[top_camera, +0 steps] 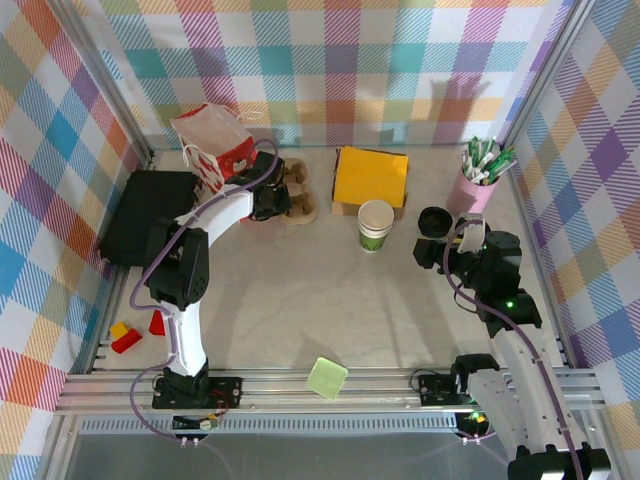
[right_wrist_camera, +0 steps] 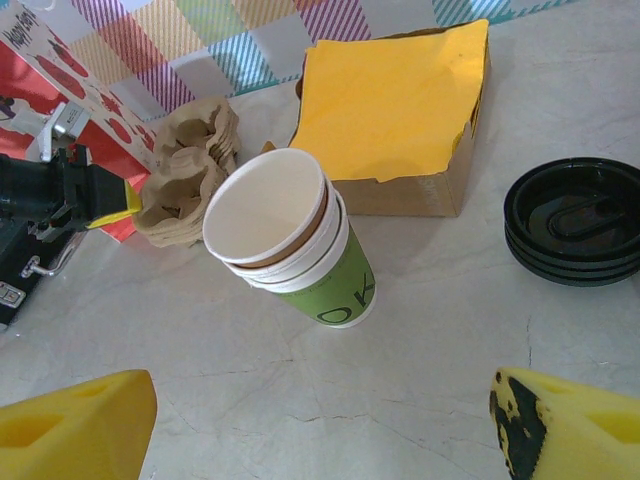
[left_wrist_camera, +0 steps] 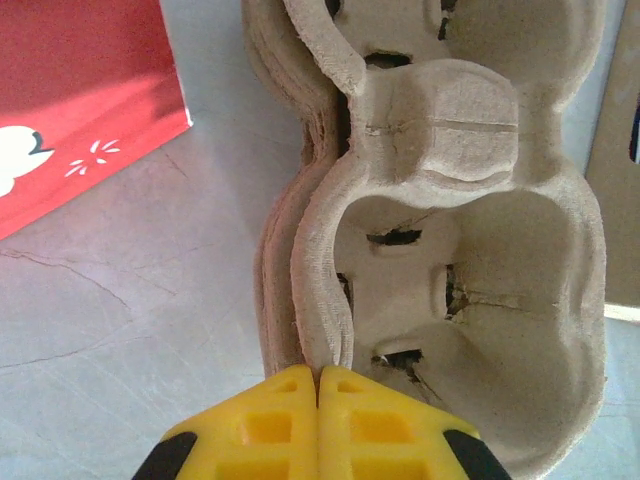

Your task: Pack the takeout coffee

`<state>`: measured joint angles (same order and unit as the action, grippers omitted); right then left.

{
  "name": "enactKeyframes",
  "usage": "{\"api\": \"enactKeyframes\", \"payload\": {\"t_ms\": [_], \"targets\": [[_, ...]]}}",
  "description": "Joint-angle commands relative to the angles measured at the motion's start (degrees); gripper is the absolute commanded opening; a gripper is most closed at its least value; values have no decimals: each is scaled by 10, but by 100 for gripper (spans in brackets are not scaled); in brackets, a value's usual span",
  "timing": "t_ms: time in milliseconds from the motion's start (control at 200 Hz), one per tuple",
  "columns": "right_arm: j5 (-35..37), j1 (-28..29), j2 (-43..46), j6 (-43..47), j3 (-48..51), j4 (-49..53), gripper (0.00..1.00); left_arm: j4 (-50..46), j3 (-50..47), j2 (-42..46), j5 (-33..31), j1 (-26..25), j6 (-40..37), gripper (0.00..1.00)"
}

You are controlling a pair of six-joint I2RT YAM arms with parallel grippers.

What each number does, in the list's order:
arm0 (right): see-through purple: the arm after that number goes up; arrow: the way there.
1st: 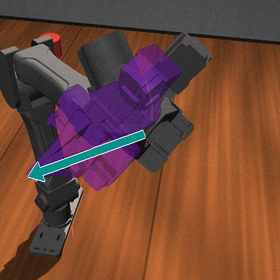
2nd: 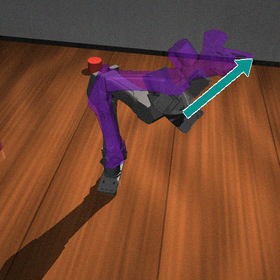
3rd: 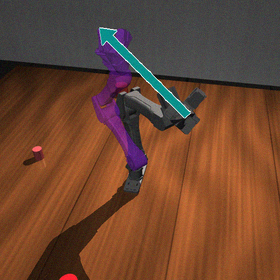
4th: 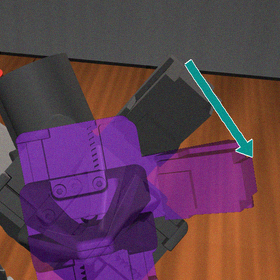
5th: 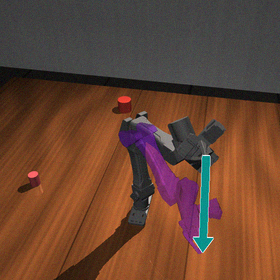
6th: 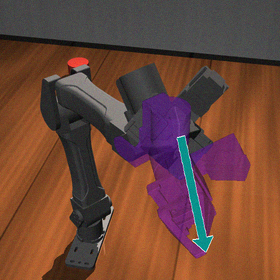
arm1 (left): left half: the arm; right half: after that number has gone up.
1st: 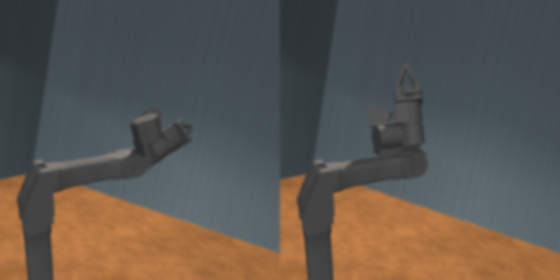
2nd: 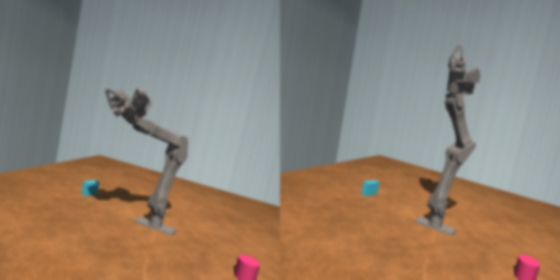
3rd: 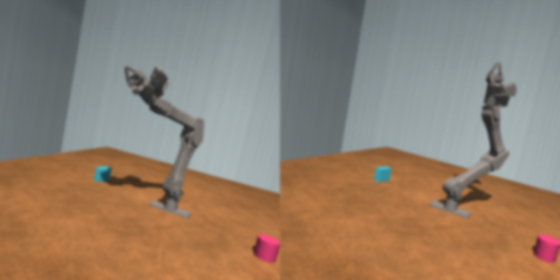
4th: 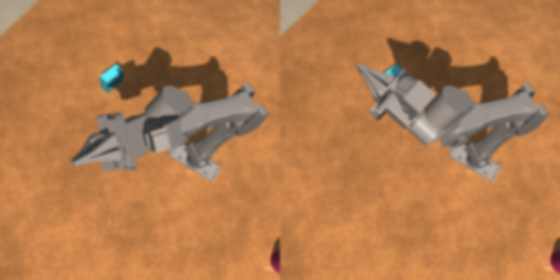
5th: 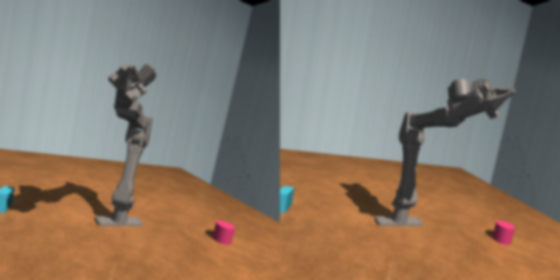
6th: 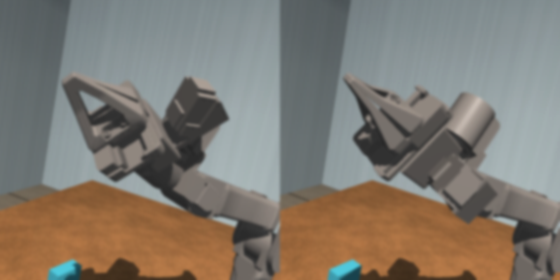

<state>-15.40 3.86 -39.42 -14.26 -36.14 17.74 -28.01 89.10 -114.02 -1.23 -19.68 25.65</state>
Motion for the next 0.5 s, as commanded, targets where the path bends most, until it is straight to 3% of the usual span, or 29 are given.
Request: {"api": "enactKeyframes", "payload": {"t_ms": [0, 495], "targets": [[-3, 4, 11, 1, -25, 9, 87, 14, 13, 23, 30, 7, -3, 1], [-90, 4, 33, -18, -140, 79, 87, 12, 58, 95, 130, 16, -12, 0]]}}
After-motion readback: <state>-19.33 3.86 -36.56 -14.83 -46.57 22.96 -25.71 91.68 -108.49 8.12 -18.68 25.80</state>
